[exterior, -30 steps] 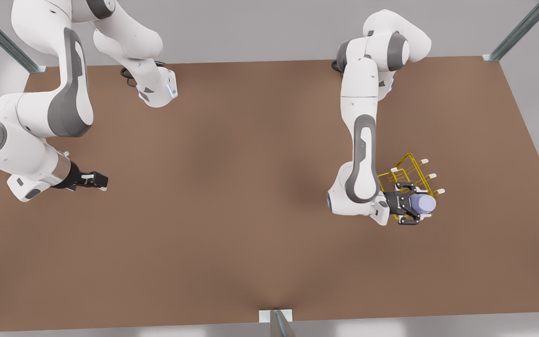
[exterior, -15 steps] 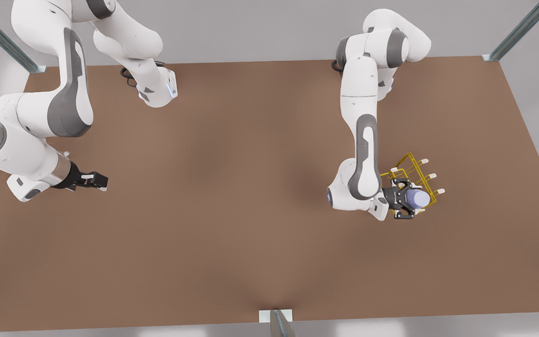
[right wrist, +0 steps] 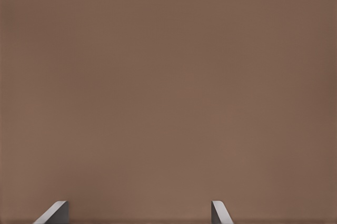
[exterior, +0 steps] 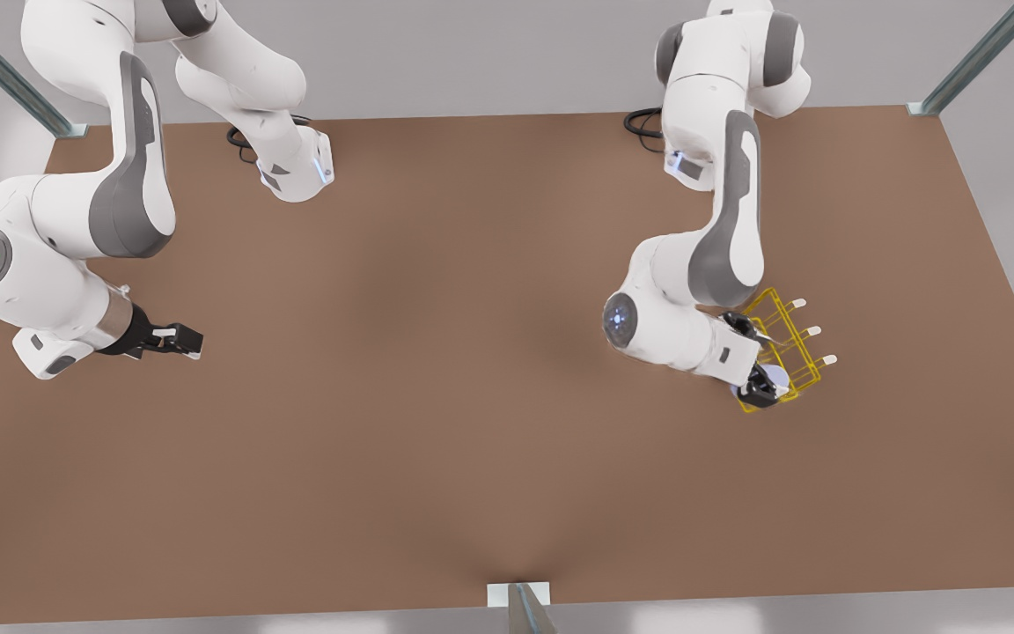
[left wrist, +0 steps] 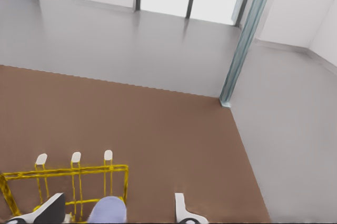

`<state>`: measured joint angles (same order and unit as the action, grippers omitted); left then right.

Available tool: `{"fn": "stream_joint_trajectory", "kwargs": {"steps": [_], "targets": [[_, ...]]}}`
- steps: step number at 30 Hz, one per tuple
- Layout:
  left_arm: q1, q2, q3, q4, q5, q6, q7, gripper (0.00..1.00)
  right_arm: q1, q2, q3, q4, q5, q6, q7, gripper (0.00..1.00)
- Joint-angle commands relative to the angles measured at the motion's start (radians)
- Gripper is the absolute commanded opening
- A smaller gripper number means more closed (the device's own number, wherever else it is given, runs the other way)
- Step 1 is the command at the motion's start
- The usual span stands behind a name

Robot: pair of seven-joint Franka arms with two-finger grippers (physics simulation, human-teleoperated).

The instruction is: Place the cup on the cup holder

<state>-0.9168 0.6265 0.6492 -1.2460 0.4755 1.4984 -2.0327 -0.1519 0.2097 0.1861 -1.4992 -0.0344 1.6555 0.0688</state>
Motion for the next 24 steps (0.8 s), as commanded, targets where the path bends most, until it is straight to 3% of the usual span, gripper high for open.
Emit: {"fn": "stream_joint_trajectory", "kwargs": {"steps": [1, 2, 3, 6, 7, 8, 10, 12, 14, 20, 24], "targets": [[0.007, -0.054, -0.003, 0.06, -0.349, -0.23, 1.039, 1.0, 0.0, -0.001, 0.0, 0.0, 0.001, 0.0, 0.002, 1.0], [0.047, -0.117, -0.008, 0.062, -0.474, -0.245, 1.277, 1.0, 0.002, -0.001, 0.001, 0.0, 0.001, 0.0, 0.003, 1.0], [0.148, -0.179, -0.109, 0.063, -0.528, -0.253, 1.567, 1.0, 0.002, -0.001, 0.001, 0.0, 0.001, 0.0, 0.003, 1.0], [0.427, -0.194, -0.382, 0.059, -0.561, -0.233, 2.221, 1.0, 0.0, -0.001, 0.001, 0.0, 0.001, 0.0, 0.003, 1.0], [0.522, -0.2, -0.5, 0.049, -0.555, -0.199, 2.361, 1.0, 0.0, -0.001, 0.001, 0.0, 0.001, 0.0, 0.003, 1.0], [0.549, -0.218, -0.552, 0.008, -0.529, -0.153, 2.441, 1.0, 0.002, -0.001, 0.001, 0.0, 0.001, 0.0, 0.003, 1.0], [0.573, -0.323, -0.583, -0.179, -0.44, -0.021, 2.625, 1.0, 0.0, -0.001, 0.001, 0.002, 0.001, 0.0, 0.003, 1.0], [0.595, -0.37, -0.623, -0.234, -0.463, 0.006, 2.206, 1.0, 0.002, -0.001, 0.001, 0.002, 0.001, 0.0, 0.003, 1.0], [0.612, -0.395, -0.62, -0.228, -0.523, 0.0, 1.938, 1.0, 0.002, -0.001, 0.001, 0.002, 0.001, 0.0, 0.003, 1.0], [0.682, -0.464, -0.645, -0.145, -0.543, -0.099, 1.982, 1.0, 0.002, -0.001, 0.001, 0.002, 0.001, 0.0, 0.003, 1.0], [0.687, -0.427, -0.642, -0.127, -0.534, -0.119, 1.973, 1.0, 0.002, 0.005, 0.0, 0.004, 0.001, 0.0, 0.003, 1.0]]}}
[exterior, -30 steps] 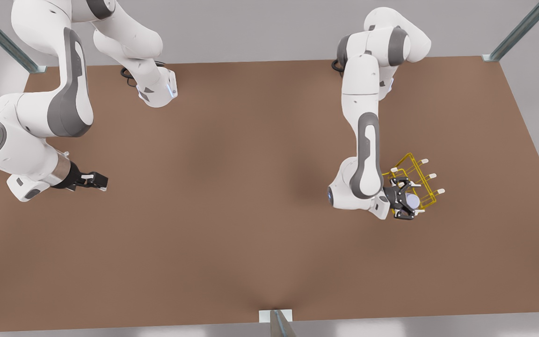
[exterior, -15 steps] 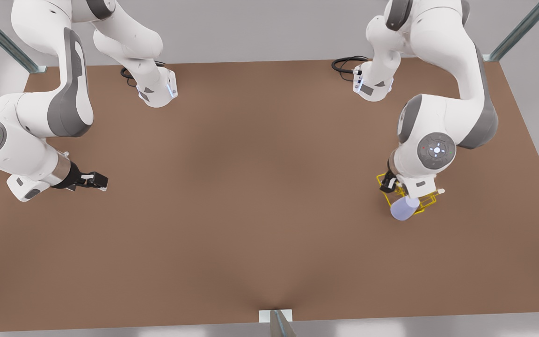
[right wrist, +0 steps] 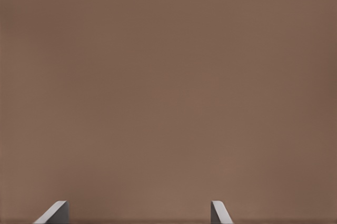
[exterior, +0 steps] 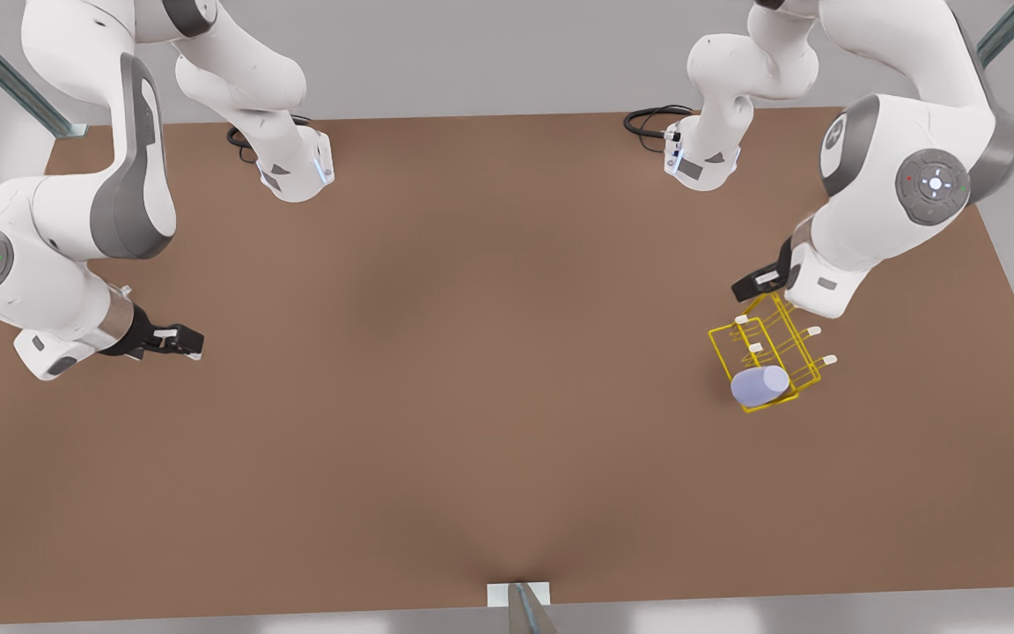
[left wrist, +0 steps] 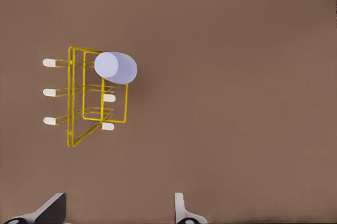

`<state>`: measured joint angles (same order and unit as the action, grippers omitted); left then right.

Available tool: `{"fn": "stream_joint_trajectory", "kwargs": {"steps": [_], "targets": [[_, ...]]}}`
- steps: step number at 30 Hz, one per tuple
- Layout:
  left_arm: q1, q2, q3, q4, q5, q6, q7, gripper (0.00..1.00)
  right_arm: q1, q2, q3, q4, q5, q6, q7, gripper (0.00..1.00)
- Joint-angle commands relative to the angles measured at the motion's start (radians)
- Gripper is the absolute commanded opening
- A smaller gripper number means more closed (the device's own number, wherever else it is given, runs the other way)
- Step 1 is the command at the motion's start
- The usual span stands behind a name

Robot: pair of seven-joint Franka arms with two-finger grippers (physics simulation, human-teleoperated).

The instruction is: Place the cup on the cup holder

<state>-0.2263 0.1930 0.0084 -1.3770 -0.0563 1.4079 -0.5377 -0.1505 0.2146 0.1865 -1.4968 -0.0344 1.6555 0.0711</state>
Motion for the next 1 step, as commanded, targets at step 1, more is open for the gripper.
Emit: {"fn": "stream_joint_trajectory", "kwargs": {"steps": [1], "targets": [[-0.004, 0.019, -0.001, 0.022, -0.002, -0.049, 0.479, 1.0, 0.0, 0.0, 0.001, 0.001, 0.001, 0.0, 0.001, 1.0]]}}
